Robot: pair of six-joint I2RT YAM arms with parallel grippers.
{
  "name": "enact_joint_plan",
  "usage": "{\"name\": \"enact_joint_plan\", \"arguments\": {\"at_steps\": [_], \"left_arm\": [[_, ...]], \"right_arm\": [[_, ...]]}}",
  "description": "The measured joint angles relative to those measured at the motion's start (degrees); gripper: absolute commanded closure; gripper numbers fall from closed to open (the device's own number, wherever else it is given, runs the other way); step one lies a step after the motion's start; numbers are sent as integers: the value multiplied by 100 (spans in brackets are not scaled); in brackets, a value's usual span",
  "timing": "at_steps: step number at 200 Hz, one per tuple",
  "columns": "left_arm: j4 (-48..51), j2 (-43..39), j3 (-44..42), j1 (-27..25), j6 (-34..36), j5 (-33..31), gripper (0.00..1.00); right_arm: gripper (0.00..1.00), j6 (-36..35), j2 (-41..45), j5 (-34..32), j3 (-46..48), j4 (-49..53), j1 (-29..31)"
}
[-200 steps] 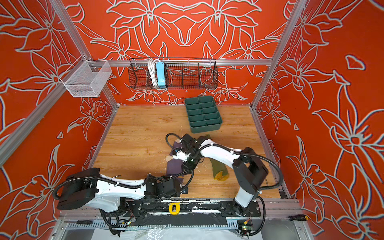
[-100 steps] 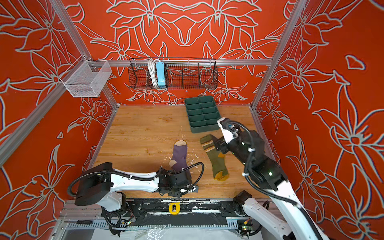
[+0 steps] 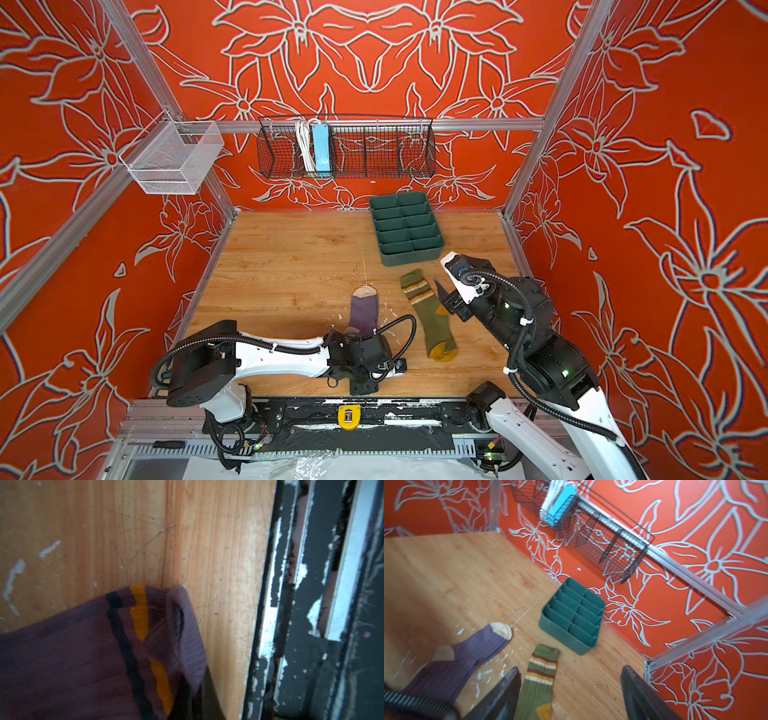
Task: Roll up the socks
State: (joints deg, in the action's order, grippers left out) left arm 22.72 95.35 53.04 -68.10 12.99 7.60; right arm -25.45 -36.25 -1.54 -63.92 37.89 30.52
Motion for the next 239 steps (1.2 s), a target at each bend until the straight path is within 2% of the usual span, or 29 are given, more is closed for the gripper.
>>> {"name": "enact_joint_plan", "arguments": {"at_steps": [42,77,97,135,169,193,210,239], "left_arm": [[-669,-339,-717,608,-564,1281,100],[-975,-181,-863,1104,-638,2190,100],[-1012,52,-796,1366,-588,2739,100],[-1012,402,-695,1694,-435,3493,100],[-999,542,-651,1823,-330,3753,100],[-997,553,-649,1853,-247,3786,100],[-994,555,-654,1862,-205,3794,100],[-984,555,-654,1864,-103,3797,100]], "right_arm": [[29,-925,293,319,354,715,42],[31,-1609,195,564,608,1447,516],[31,-1808,59,560,907,1681,981],[33,-1906,-223,168,1493,1781,2356],[33,-1784,-501,-439,2129,1381,3875],[35,-1676,-1086,-863,2483,754,4765],[39,-1626,-1641,-1034,2662,151,5034],[44,-1628,-2616,-1263,2894,-807,5125]]}}
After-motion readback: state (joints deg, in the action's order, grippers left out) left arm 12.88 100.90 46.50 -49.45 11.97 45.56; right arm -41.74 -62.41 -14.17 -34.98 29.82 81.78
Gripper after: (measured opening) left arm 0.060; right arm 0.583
